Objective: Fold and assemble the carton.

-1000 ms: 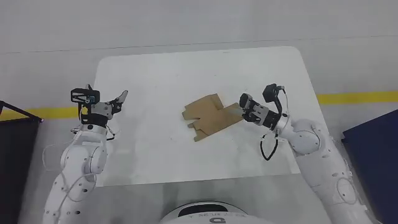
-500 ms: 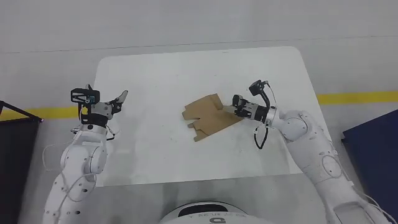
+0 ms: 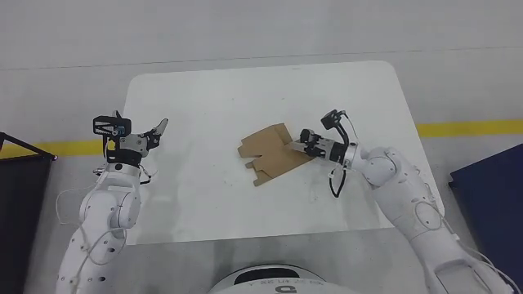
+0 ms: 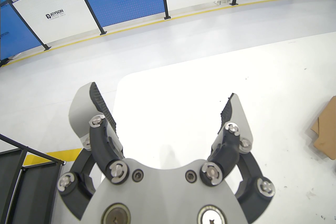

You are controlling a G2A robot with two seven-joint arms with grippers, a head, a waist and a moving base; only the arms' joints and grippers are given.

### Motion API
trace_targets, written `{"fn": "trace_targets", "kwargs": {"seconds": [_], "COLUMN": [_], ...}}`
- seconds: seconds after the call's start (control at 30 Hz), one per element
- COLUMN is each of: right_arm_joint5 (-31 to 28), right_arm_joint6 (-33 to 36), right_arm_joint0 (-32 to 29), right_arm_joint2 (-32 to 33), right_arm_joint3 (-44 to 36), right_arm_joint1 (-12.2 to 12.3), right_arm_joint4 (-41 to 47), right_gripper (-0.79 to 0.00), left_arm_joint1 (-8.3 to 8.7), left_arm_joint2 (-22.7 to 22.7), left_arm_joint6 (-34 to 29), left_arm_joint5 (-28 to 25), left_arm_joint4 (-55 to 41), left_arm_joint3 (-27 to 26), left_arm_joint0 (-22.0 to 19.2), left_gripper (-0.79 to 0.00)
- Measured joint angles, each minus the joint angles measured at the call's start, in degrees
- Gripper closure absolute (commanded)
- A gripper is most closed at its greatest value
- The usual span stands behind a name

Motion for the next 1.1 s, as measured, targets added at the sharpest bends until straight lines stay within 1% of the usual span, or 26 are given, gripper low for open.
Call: {"fn": "trace_targets", "kwargs": {"seconds": [0.1, 0.17, 0.33, 0.4, 0.43, 0.5, 0.57, 0.6, 0.63, 0.67, 0.77, 0.83, 0.93, 1.03, 1.1], "right_arm_joint5": [-0.6, -1.1, -2.2, -2.1, -1.9, -1.5, -1.1, -1.0, -0.9, -0.8, -0.7, -1.0, -1.9, -2.4, -2.3], "right_arm_joint6": [-0.3, -0.2, -0.8, -0.9, -0.9, -0.9, -0.9, -1.0, -1.0, -1.1, -1.5, -1.7, -1.8, -1.8, -1.6], "right_arm_joint0": [-0.1, -0.1, -0.3, -0.5, -0.5, -0.3, -0.1, 0.2, 0.4, 0.6, 1.6, 2.2, 2.7, 2.7, 2.6], "right_arm_joint2": [-0.4, -0.6, -0.5, -0.4, -0.5, -0.8, -1.3, -1.7, -2.0, -2.3, -3.4, -4.1, -4.7, -5.1, -5.3], "right_arm_joint3": [0.4, 0.5, -0.7, -1.3, -1.5, -1.6, -1.5, -1.3, -1.0, -0.7, 0.5, 1.1, 1.5, 1.1, 0.7], "right_arm_joint1": [0.0, 0.0, 0.2, 0.4, 0.4, 0.4, 0.3, 0.2, 0.2, 0.1, -0.2, -0.4, -0.5, -0.5, -0.4], "right_arm_joint4": [0.1, 0.4, 0.8, 0.6, 0.5, 0.2, -0.1, -0.1, -0.2, -0.2, 0.0, 0.0, 0.0, -0.1, -0.3], "right_gripper": [-0.52, -0.52, -0.548, -0.52, -0.48, -0.486, -0.474, -0.459, -0.425, -0.416, -0.419, -0.4, -0.428, -0.434, -0.425], "left_arm_joint1": [0.0, 0.0, 0.0, 0.0, 0.0, 0.0, 0.0, 0.0, 0.0, 0.0, 0.0, 0.0, 0.0, 0.0, 0.0], "left_arm_joint2": [0.0, 0.0, 0.0, 0.0, 0.0, 0.0, 0.0, 0.0, 0.0, 0.0, 0.0, 0.0, 0.0, 0.0, 0.0], "left_arm_joint6": [0.0, 0.0, 0.0, 0.0, 0.0, 0.0, 0.0, 0.0, 0.0, 0.0, 0.0, 0.0, 0.0, 0.0, 0.0], "left_arm_joint5": [0.0, 0.0, 0.0, 0.0, 0.0, 0.0, 0.0, 0.0, 0.0, 0.0, 0.0, 0.0, 0.0, 0.0, 0.0], "left_arm_joint4": [0.0, 0.0, 0.0, 0.0, 0.0, 0.0, 0.0, 0.0, 0.0, 0.0, 0.0, 0.0, 0.0, 0.0, 0.0], "left_arm_joint3": [0.0, 0.0, 0.0, 0.0, 0.0, 0.0, 0.0, 0.0, 0.0, 0.0, 0.0, 0.0, 0.0, 0.0, 0.0], "left_arm_joint0": [0.0, 0.0, 0.0, 0.0, 0.0, 0.0, 0.0, 0.0, 0.0, 0.0, 0.0, 0.0, 0.0, 0.0, 0.0], "left_gripper": [-0.785, -0.785, -0.785, -0.785, -0.785, -0.785, -0.785, -0.785, -0.785, -0.785, -0.785, -0.785, -0.785, -0.785, -0.785]}}
